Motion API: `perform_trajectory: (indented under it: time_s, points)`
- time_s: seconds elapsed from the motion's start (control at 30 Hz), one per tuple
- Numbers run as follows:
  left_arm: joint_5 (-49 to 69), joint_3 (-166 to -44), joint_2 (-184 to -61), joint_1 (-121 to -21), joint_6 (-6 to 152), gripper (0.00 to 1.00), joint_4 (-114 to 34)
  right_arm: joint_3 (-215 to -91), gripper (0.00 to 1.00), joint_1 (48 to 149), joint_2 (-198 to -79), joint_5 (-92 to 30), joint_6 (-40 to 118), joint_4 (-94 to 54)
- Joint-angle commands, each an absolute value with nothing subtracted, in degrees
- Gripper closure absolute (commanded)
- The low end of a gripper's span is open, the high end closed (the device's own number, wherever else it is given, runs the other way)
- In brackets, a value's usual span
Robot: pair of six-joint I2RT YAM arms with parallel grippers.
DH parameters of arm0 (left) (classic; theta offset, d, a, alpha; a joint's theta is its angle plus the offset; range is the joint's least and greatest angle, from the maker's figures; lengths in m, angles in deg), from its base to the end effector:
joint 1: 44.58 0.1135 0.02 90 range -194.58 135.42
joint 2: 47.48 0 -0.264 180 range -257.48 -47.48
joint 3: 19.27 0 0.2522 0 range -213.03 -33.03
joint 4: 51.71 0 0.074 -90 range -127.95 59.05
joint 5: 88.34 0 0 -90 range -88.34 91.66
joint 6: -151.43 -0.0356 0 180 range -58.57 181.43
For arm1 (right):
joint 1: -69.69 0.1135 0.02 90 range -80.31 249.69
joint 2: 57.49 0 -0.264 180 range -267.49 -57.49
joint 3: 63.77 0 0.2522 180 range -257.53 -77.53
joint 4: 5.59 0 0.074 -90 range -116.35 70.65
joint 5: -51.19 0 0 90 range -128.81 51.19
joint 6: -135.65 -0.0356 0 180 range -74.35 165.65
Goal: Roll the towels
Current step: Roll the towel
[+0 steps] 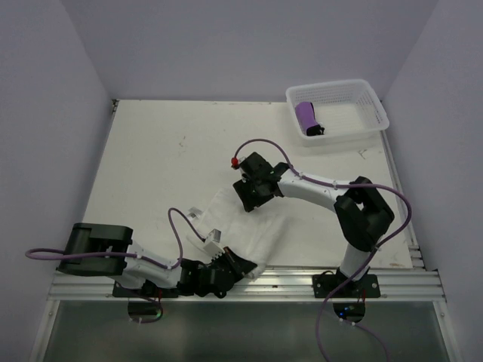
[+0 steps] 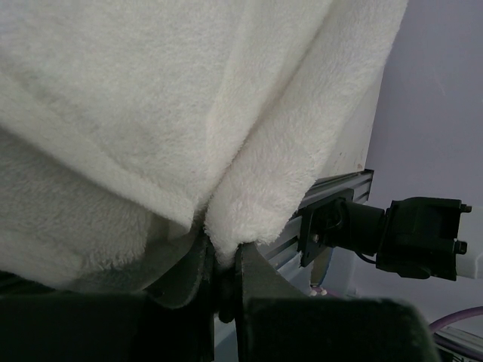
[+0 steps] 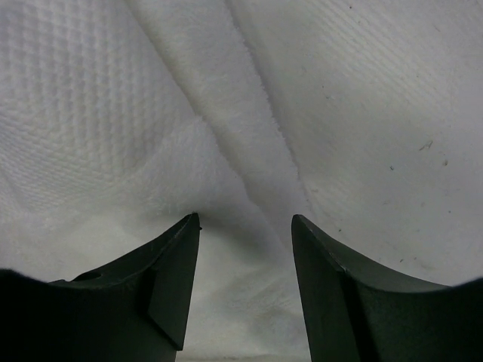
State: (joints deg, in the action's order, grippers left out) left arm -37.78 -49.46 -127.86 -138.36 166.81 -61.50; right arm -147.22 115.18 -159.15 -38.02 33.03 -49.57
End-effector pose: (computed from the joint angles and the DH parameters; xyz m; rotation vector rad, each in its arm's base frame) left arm 0.0084 -0.2157 0.1143 -0.6229 2.2920 -1.2074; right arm 0.2549 0.2600 0.1963 -0.7693 2.5917 0.3413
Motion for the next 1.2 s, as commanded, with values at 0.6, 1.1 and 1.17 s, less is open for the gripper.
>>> perform_trajectory:
  time_s: [0.6,1.1,1.17]
  points:
    - [-36.7,-49.3,-125.7,-138.4,163.2,1.00,-48.8,-144.8,0.92,113.2,-165.0,-48.9,29.1,-45.8]
    - [-18.7,-49.7,-131.7,-121.9,132.5,1.00,-71.0,-142.7,0.98,103.4,-163.7,-56.7,22.1,-48.4]
    - [-16.6,-50.5,-132.4,-119.4,130.1,1.00,-70.7,-142.7,0.98,102.6,-163.4,-57.6,21.7,-49.1]
